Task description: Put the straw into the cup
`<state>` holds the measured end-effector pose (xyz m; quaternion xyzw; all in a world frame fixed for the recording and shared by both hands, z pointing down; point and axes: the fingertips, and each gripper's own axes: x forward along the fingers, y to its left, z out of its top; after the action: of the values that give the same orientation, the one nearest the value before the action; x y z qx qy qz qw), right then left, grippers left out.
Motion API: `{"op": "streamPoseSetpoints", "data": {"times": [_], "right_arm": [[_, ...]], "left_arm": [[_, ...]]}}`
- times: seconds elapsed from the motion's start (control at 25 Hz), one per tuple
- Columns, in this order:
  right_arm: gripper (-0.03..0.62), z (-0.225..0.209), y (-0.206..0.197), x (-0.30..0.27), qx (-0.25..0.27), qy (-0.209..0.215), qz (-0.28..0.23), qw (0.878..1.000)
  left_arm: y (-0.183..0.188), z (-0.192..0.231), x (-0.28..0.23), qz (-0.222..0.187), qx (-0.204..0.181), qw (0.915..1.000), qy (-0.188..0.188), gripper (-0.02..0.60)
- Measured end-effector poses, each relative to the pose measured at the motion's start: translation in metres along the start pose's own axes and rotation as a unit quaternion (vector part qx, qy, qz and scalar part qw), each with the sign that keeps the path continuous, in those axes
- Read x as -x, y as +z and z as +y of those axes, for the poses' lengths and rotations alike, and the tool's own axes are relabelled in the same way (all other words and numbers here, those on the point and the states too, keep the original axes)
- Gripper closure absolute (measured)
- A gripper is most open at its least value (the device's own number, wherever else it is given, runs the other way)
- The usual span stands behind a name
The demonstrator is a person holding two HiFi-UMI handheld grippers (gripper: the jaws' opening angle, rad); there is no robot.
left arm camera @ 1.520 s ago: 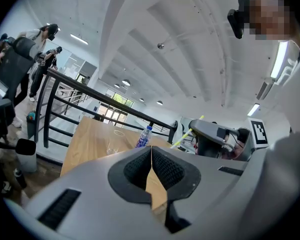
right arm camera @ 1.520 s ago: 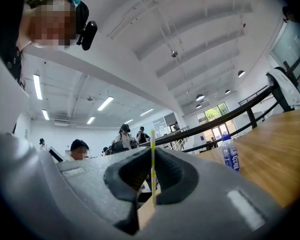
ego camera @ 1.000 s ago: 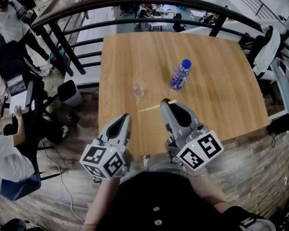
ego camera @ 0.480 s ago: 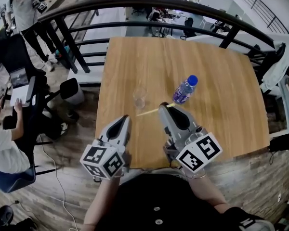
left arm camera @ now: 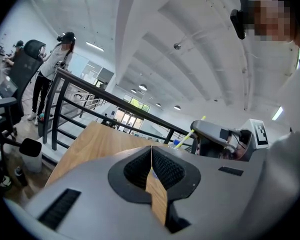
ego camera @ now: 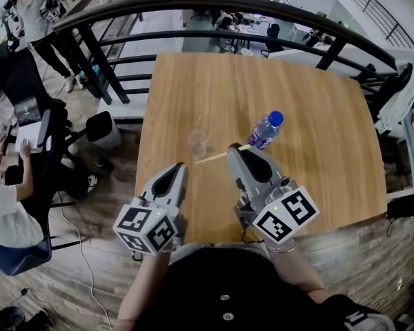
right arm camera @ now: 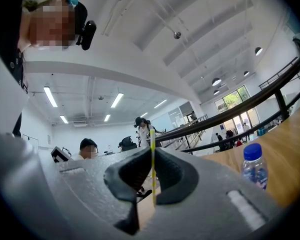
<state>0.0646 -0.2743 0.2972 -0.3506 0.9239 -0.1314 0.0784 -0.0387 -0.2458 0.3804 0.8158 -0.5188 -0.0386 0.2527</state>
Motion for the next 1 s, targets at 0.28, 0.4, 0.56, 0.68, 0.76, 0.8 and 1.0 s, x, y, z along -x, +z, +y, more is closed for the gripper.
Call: {"op": "streamPoseSetpoints", "data": {"times": [0.28, 0.4, 0.56, 0.68, 0.76, 0.8, 1.0], "right_arm": [[0.58, -0.005, 0.001, -0.006, -0.012, -0.007, -0.004, 1.0], [0.58, -0.005, 0.002, -0.008, -0.012, -0.012, -0.004, 1.0], [0.58, -0.003, 0.007, -0.007, -0.008, -0.021, -0.008, 1.0], [0.58, -0.004, 0.013, -0.008, -0.008, -0.028, -0.016, 0.999], [0.58, -0.004, 0.017, -0.01, -0.004, -0.032, -0.02, 0.999], [0.58, -0.005, 0.018, -0.012, -0.002, -0.034, -0.021, 0.999], [0.58, -0.014, 0.023, -0.02, -0.003, -0.049, -0.026, 0.998]], "left_arm": [[0.0, 0.008, -0.002, 0.006, 0.006, 1.0, 0.002, 0.561], [0.002, 0.011, -0.002, 0.007, 0.008, 0.9999, 0.001, 0.561], [0.003, 0.012, 0.001, 0.012, 0.009, 0.9999, -0.005, 0.561], [0.004, 0.012, 0.002, 0.016, 0.006, 0.9998, -0.011, 0.561], [0.005, 0.015, 0.002, 0.018, 0.006, 0.9997, -0.014, 0.561], [0.006, 0.016, 0.002, 0.019, 0.005, 0.9997, -0.016, 0.561], [0.016, 0.025, -0.003, 0.019, 0.005, 0.9996, -0.021, 0.561]]}}
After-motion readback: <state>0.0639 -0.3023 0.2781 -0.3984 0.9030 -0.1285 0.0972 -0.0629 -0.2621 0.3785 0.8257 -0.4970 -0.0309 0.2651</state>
